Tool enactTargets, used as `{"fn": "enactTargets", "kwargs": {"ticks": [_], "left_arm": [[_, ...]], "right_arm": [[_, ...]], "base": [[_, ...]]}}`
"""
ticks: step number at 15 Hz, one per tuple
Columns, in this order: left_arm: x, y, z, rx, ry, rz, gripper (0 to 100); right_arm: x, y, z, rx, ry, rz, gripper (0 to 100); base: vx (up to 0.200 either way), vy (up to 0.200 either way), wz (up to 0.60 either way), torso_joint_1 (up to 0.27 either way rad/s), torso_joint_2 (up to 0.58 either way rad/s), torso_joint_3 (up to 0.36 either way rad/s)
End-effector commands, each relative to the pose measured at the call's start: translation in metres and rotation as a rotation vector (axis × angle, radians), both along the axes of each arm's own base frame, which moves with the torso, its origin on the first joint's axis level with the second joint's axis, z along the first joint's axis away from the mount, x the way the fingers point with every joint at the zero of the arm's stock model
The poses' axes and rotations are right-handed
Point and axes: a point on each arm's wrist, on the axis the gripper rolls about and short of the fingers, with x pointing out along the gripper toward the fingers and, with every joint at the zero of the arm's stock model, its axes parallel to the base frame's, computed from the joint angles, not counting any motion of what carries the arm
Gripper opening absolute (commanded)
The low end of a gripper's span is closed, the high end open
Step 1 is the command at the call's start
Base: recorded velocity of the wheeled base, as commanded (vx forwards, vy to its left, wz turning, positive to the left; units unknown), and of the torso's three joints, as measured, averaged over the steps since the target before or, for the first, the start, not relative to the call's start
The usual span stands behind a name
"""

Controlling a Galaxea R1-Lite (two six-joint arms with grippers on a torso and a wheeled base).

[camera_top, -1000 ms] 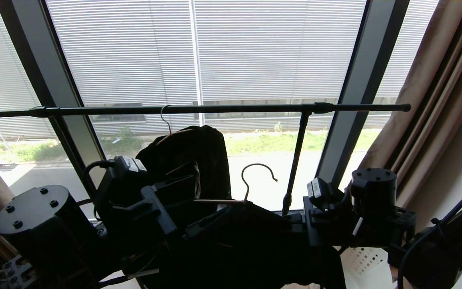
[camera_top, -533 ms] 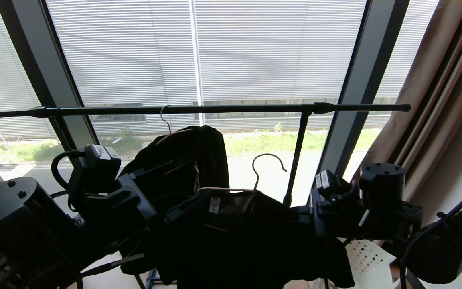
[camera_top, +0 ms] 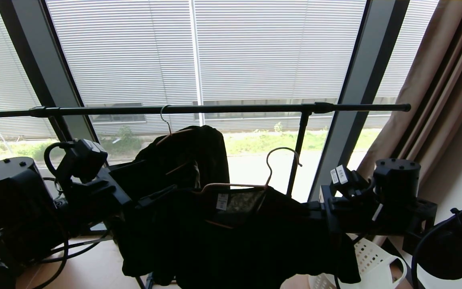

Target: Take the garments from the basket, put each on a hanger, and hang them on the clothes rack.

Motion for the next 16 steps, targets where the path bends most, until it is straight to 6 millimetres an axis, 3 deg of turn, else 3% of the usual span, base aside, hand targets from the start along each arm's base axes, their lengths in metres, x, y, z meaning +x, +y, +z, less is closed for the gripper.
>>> {"fn": "enactTargets", "kwargs": {"ticks": [1, 6, 8, 11, 15, 16], "left_arm": [[0.006, 0.029, 0.002, 0.052, -0.046, 0.030, 100], [0.007, 0.036, -0.006, 0.107, -0.081, -0.105, 100], [0.008, 0.031, -0.019, 0.171, -0.092, -0.148, 100], [0.004, 0.026, -0.019, 0.149, -0.090, -0.241, 100], [-0.013, 0.023, 0.022, 0.081, 0.006, -0.262, 100], [-0.019, 0.023, 0.045, 0.081, 0.079, -0.267, 100]], "right_arm": [[-0.002, -0.002, 0.001, -0.002, -0.006, -0.003, 0], [-0.005, -0.003, -0.003, -0.025, -0.055, 0.014, 0], [-0.007, -0.004, -0.002, -0.031, -0.083, 0.020, 0], [-0.008, -0.004, -0.002, -0.033, -0.086, 0.021, 0], [-0.007, -0.004, -0.001, -0.032, -0.090, 0.021, 0], [-0.007, -0.004, -0.001, -0.032, -0.090, 0.021, 0]], "base": [[0.000, 0.000, 0.00, 0.000, 0.00, 0.000], [0.000, 0.000, 0.00, 0.000, 0.00, 0.000], [0.000, 0.000, 0.00, 0.000, 0.00, 0.000], [0.000, 0.000, 0.00, 0.000, 0.00, 0.000], [0.000, 0.000, 0.00, 0.000, 0.00, 0.000], [0.000, 0.000, 0.00, 0.000, 0.00, 0.000]]}}
